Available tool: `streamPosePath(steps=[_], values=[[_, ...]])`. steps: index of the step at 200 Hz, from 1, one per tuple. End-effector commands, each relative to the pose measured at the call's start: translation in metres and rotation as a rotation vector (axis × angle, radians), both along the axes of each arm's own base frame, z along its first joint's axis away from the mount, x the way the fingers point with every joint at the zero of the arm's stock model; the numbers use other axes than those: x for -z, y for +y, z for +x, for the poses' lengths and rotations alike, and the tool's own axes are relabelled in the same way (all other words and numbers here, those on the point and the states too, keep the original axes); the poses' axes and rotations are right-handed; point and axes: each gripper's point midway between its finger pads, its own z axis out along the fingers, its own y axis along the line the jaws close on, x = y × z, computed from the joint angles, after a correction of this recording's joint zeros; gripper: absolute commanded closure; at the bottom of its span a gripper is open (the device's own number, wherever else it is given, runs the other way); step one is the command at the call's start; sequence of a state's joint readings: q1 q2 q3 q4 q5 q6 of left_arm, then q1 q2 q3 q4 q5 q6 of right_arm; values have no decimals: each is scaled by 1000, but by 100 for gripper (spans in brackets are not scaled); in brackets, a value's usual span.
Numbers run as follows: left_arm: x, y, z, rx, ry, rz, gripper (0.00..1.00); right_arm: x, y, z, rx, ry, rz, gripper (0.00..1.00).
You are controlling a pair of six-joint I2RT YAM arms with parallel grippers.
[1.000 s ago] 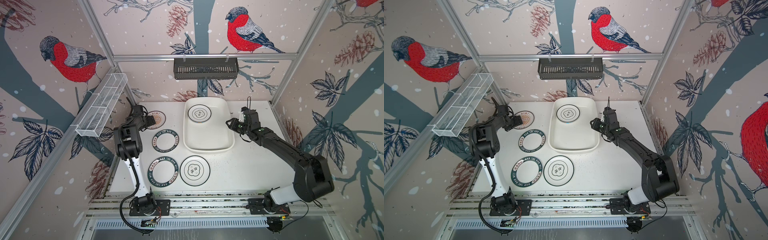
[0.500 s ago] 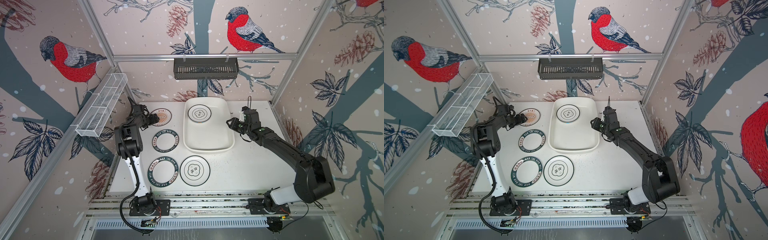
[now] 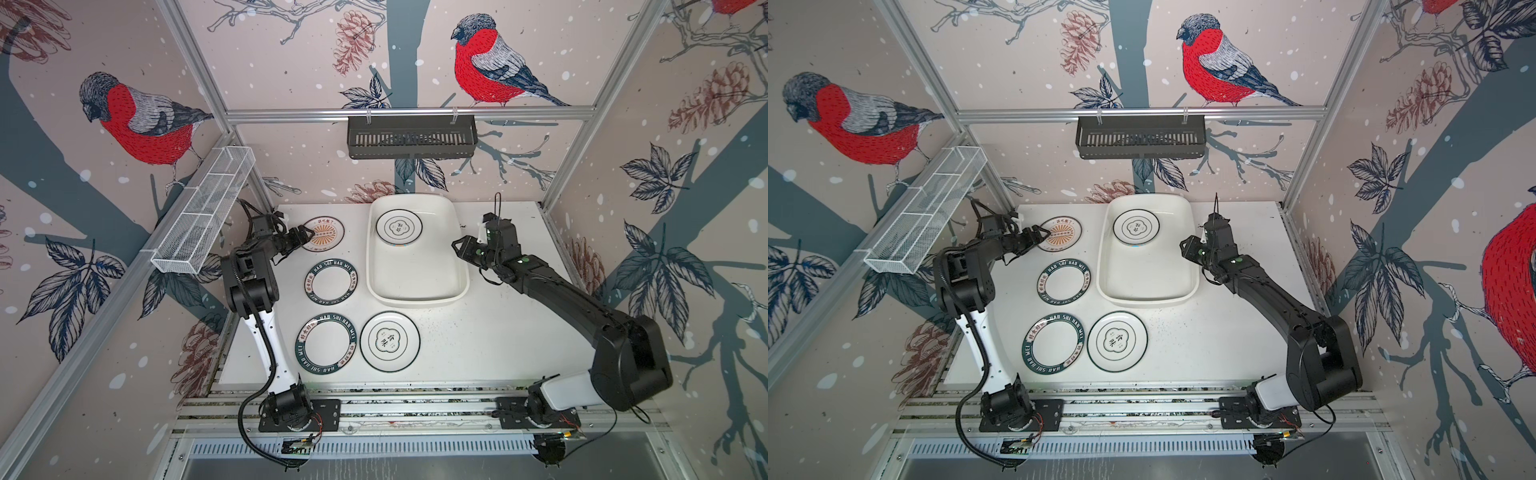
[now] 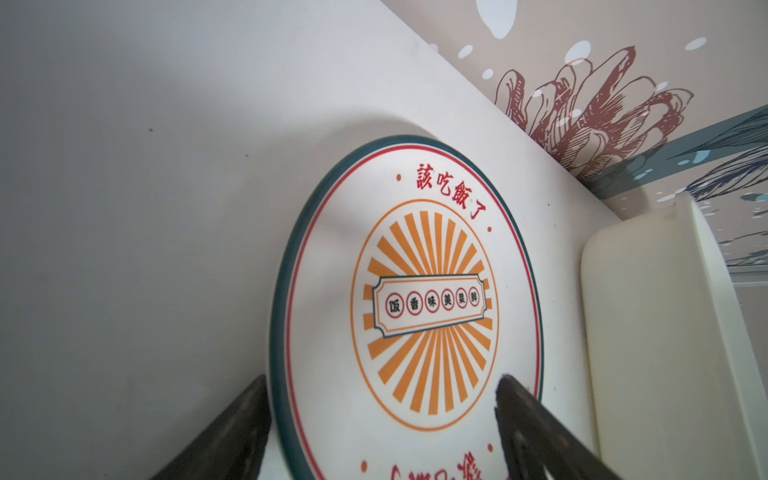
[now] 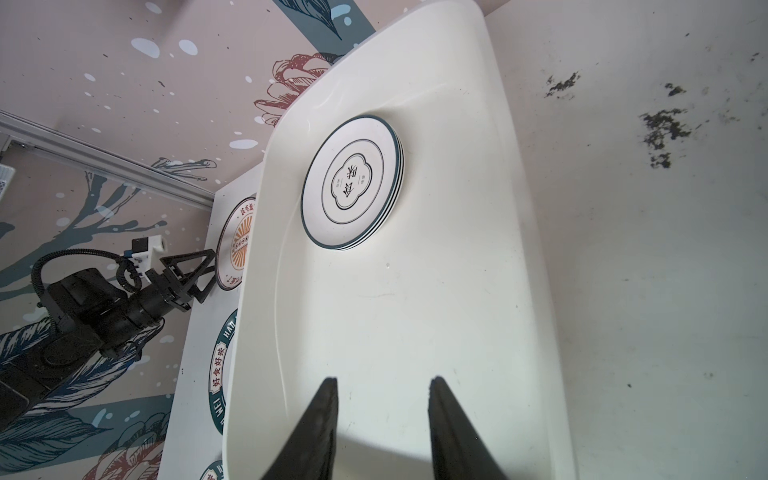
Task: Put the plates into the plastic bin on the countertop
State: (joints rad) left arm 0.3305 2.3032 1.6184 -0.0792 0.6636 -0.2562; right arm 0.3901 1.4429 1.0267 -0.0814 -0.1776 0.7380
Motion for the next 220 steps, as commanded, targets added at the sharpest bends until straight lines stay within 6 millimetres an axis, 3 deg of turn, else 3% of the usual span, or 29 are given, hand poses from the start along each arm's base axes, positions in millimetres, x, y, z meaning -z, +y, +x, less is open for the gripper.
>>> streamPosePath(steps=[1,134,220], values=[[35,0,-22,-42,166,-48,17,1,0,1,16,-2,3,62],[59,-11,-32,-40,219,-143,35,11,6,3,3,13,6,63],[58,-14,-34,-37,227,-168,46,12,9,5,-4,11,18,64]])
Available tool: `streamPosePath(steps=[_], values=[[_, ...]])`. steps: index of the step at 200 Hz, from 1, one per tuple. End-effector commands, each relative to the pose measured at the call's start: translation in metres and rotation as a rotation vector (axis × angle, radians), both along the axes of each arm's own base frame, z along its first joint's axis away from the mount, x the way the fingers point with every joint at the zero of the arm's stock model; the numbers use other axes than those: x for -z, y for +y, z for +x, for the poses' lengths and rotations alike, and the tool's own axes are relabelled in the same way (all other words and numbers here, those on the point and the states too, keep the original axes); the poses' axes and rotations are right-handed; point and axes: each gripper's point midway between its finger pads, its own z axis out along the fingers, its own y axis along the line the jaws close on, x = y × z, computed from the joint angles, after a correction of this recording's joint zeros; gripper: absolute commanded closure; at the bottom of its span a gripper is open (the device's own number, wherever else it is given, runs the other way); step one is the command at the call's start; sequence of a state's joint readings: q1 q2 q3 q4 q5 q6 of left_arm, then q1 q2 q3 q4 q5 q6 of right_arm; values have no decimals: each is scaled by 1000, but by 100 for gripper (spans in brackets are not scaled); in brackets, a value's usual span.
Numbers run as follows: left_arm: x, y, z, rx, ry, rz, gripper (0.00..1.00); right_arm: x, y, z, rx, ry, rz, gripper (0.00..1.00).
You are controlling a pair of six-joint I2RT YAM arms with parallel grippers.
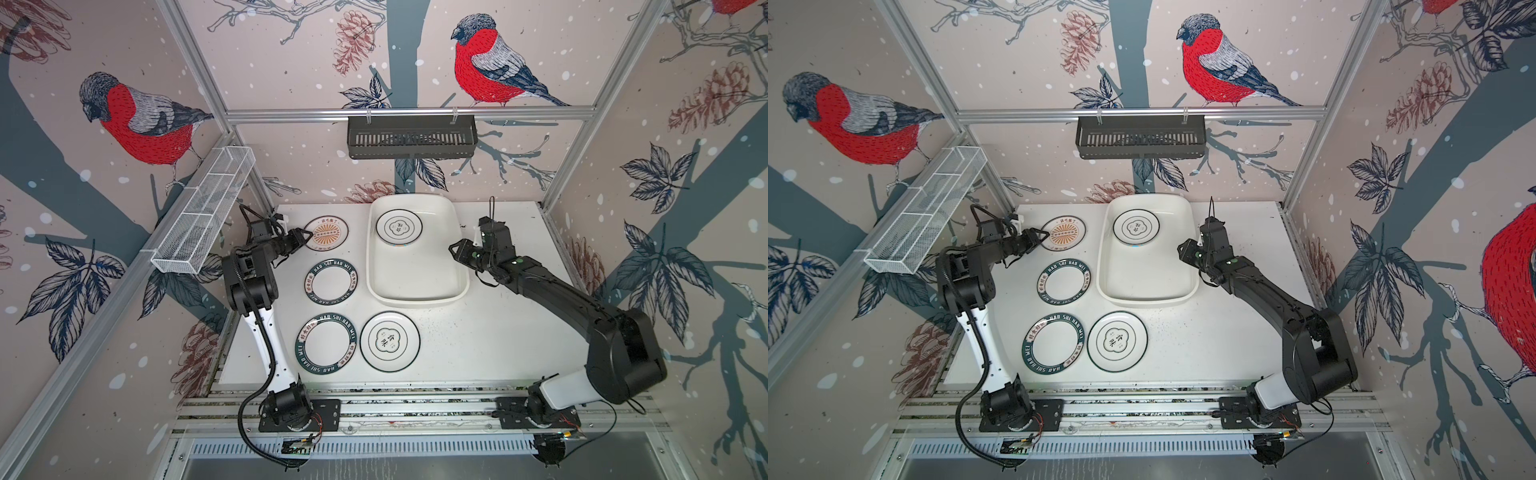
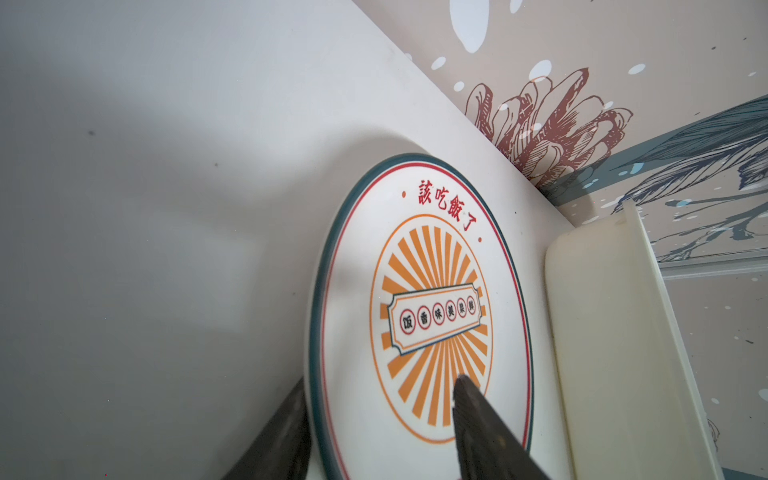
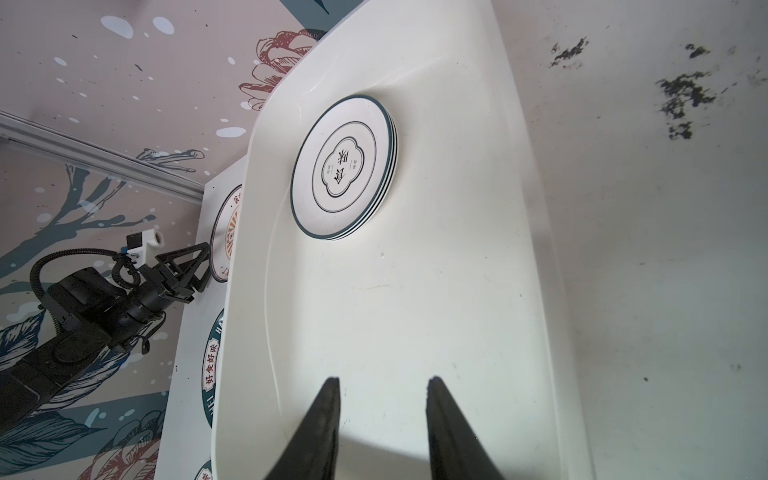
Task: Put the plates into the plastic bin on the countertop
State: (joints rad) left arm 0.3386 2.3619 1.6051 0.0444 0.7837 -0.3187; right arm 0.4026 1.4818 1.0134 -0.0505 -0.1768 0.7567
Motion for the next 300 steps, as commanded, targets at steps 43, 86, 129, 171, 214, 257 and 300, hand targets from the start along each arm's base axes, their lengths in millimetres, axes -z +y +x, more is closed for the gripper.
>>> streamPosePath(steps=[43,86,129,171,214,257,300], values=[[48,-3,-42,-81,291,-49,53,-4,4,3,-5,-18,17,64],[48,-3,-42,-91,295,-63,65,-4,4,4,-6,-20,17,64],[45,-5,-41,-87,287,-79,68,-4,6,5,-8,-19,19,64],[44,-5,-41,-88,286,-79,80,-6,6,7,-10,-23,18,64],[40,-5,-40,-88,279,-81,86,-5,8,7,-15,-22,17,64],[33,-7,-40,-84,267,-93,95,-4,8,8,-15,-21,19,64],[17,-7,-35,-85,237,-113,99,-5,8,9,-16,-24,19,64]])
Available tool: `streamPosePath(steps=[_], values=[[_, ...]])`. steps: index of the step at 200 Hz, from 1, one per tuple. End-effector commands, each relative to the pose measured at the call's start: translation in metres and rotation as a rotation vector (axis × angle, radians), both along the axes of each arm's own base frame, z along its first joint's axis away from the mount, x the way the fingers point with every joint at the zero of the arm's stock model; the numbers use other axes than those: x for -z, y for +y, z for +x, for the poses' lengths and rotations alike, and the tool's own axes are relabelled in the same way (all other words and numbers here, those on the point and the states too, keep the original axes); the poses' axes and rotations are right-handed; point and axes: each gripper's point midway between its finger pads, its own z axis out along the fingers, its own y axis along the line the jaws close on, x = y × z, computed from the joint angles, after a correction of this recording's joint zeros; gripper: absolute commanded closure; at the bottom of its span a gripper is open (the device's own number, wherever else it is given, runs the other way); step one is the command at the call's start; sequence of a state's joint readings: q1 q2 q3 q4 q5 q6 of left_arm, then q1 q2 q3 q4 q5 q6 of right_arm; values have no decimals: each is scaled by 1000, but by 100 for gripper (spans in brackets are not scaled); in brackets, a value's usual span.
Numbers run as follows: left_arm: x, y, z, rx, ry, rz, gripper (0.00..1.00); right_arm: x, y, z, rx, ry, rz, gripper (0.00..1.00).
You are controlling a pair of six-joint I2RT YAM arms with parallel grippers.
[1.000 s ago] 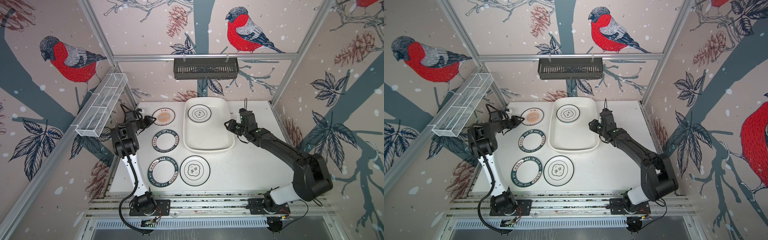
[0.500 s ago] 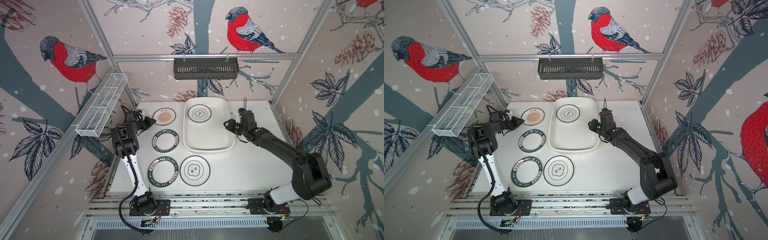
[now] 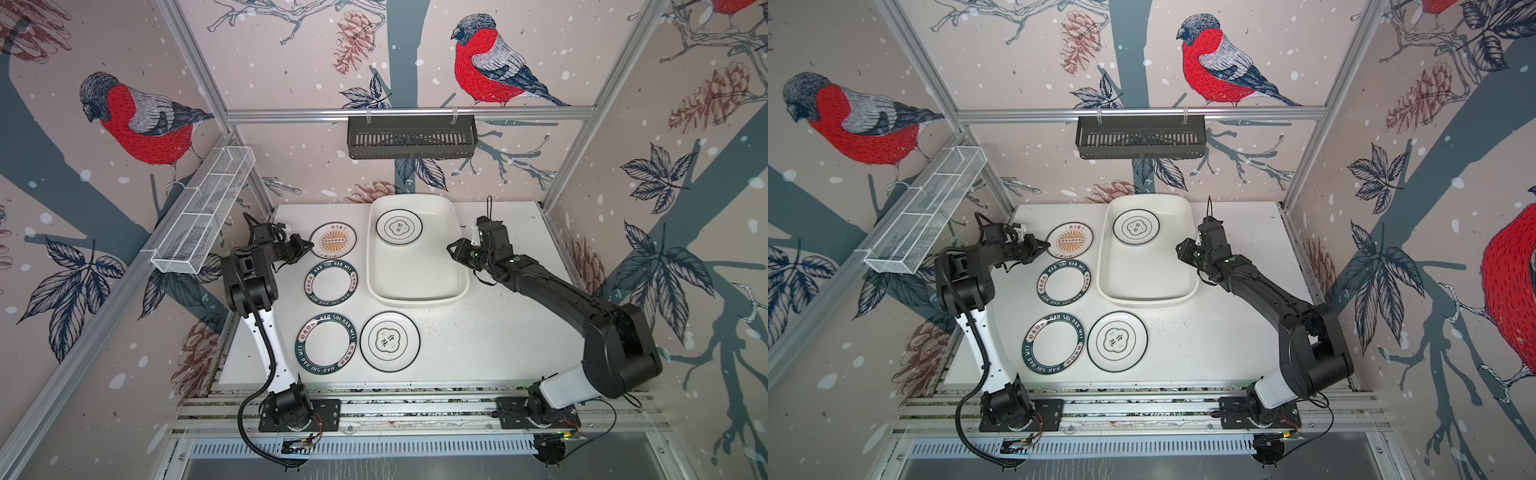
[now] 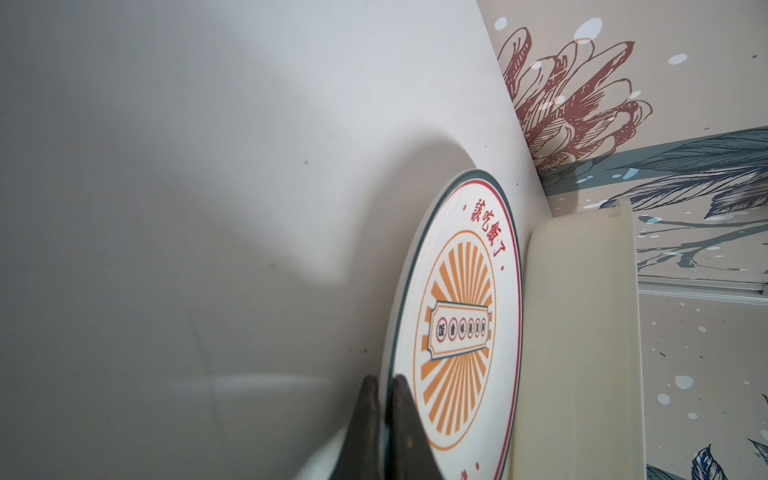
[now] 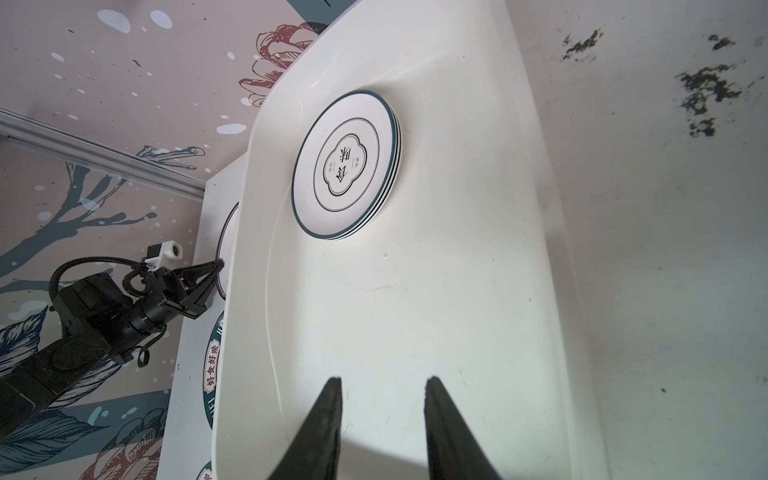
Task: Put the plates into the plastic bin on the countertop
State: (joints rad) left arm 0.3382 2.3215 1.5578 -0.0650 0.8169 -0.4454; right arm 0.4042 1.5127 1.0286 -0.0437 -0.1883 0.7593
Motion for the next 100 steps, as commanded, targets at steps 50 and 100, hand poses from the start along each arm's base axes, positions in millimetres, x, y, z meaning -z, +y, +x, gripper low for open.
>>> streamPosePath(steps=[50,100], values=[[-11,11,2,-44,29,38,99,-10,4,6,-8,-35,16,64],[-22,20,11,-63,9,58,100,-10,5,6,-9,-36,15,64]])
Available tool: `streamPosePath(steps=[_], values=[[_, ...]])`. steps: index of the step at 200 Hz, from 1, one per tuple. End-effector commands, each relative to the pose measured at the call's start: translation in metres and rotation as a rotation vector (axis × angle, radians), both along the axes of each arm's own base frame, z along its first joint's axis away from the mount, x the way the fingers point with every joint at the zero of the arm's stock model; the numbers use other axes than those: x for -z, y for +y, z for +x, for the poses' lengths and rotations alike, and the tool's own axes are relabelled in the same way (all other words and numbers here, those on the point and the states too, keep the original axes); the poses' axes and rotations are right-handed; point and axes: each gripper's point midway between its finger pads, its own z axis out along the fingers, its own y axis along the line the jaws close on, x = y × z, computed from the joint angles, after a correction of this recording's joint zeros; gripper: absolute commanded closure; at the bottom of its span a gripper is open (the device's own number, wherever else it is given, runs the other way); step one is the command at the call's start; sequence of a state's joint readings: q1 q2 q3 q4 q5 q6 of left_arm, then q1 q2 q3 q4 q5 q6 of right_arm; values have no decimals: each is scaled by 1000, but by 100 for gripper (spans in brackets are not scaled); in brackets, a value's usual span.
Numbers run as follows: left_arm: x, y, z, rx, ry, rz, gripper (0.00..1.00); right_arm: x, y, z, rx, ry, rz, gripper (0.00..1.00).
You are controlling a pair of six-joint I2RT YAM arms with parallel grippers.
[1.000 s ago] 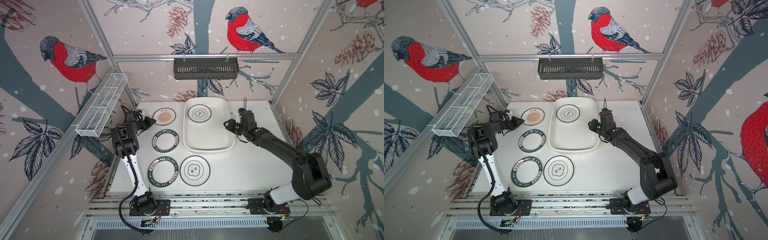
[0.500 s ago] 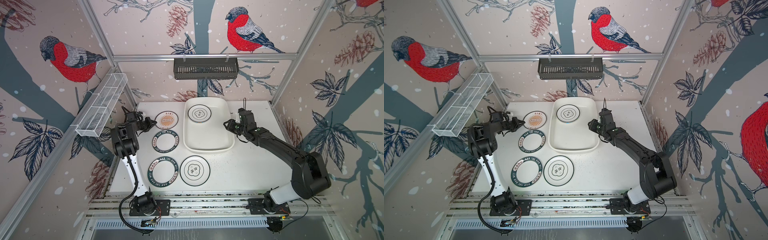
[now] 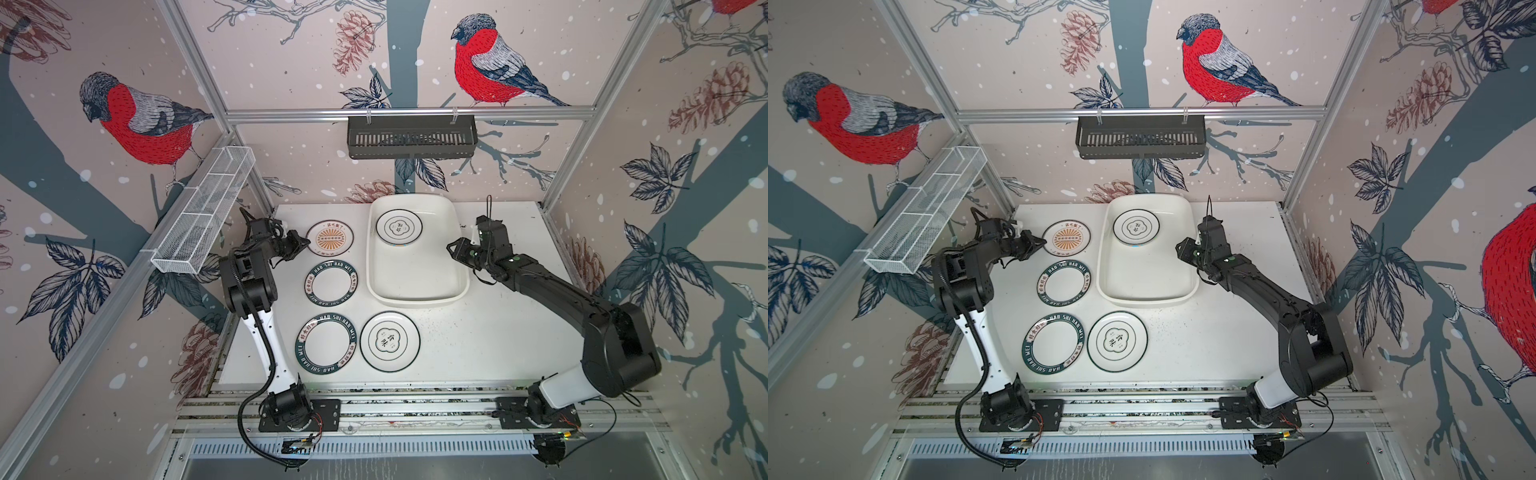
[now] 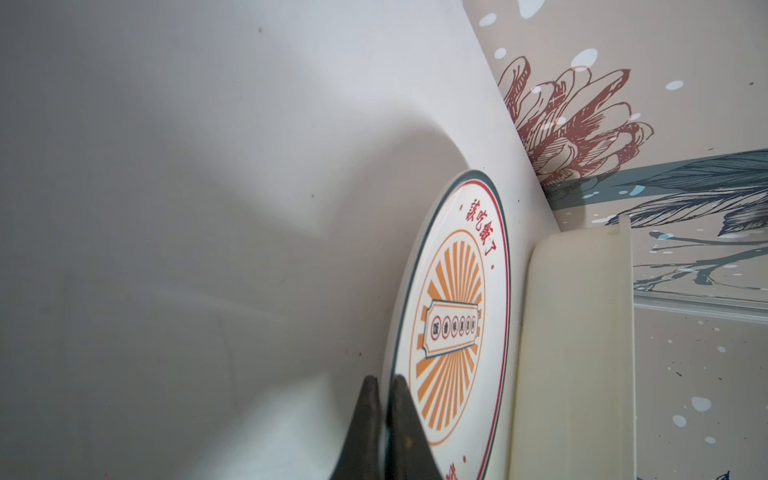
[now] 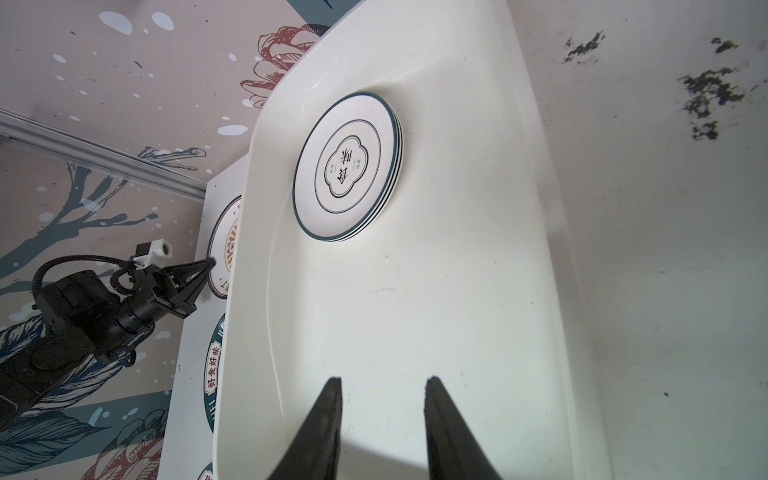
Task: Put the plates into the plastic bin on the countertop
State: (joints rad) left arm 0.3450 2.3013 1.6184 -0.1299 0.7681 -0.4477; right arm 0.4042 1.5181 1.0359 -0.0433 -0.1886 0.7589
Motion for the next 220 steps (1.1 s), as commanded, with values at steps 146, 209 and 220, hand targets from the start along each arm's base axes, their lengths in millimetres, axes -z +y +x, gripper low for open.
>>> streamPosePath(steps=[146,209,220], values=[[-43,-5,-3,-39,-50,-81,100,-10,9,7,-20,-33,18,65],[-57,-14,-8,-35,-82,-156,100,-14,9,6,-19,-41,16,65],[-60,-15,-9,-37,-88,-166,100,-14,9,6,-19,-41,17,65]])
